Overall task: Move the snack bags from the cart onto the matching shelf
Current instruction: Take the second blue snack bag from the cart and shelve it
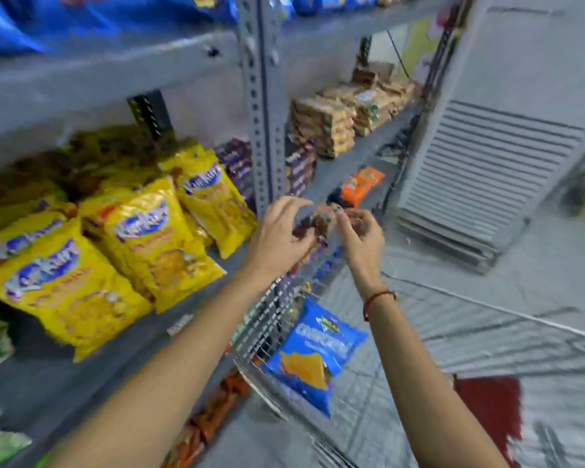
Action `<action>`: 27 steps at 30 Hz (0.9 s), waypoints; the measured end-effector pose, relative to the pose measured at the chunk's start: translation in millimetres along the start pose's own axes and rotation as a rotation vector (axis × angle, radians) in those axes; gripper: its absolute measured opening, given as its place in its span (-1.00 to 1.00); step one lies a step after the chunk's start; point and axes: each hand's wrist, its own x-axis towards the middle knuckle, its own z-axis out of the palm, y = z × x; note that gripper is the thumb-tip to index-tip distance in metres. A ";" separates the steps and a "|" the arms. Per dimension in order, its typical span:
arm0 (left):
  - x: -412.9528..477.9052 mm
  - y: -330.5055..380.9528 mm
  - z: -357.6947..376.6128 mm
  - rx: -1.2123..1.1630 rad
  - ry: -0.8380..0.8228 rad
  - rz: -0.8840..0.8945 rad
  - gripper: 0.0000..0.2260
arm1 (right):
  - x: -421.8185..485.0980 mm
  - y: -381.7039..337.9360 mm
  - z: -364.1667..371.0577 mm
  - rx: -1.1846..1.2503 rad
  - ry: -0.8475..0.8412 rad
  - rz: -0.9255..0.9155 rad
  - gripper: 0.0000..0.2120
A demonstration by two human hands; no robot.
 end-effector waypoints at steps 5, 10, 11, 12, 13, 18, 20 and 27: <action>-38.2 -49.2 87.6 -0.037 -0.364 -0.278 -0.62 | -22.1 118.4 -40.6 -0.201 -0.027 0.337 -0.72; -84.3 -97.5 152.4 -0.023 -0.734 -0.574 -0.51 | -63.5 201.5 -69.5 -0.306 -0.067 0.662 -0.60; -92.0 -107.2 163.4 -0.023 -0.785 -0.621 -0.48 | -71.0 216.5 -72.9 -0.323 -0.087 0.716 -0.58; -98.2 -115.7 173.2 -0.022 -0.829 -0.670 -0.47 | -77.9 231.1 -75.1 -0.336 -0.113 0.768 -0.56; -103.8 -124.9 182.9 -0.016 -0.865 -0.711 -0.46 | -84.1 245.2 -76.9 -0.344 -0.140 0.822 -0.53; -116.4 -169.7 223.9 0.045 -0.938 -0.838 -0.30 | -102.1 304.9 -69.1 -0.291 -0.197 1.024 -0.33; -118.6 -186.8 240.8 0.062 -0.949 -0.895 -0.25 | -105.1 323.9 -60.4 -0.254 -0.174 1.068 -0.27; -145.8 -223.9 271.9 -0.054 -1.064 -1.044 -0.11 | -112.9 365.2 -37.8 -0.013 -0.110 1.100 -0.58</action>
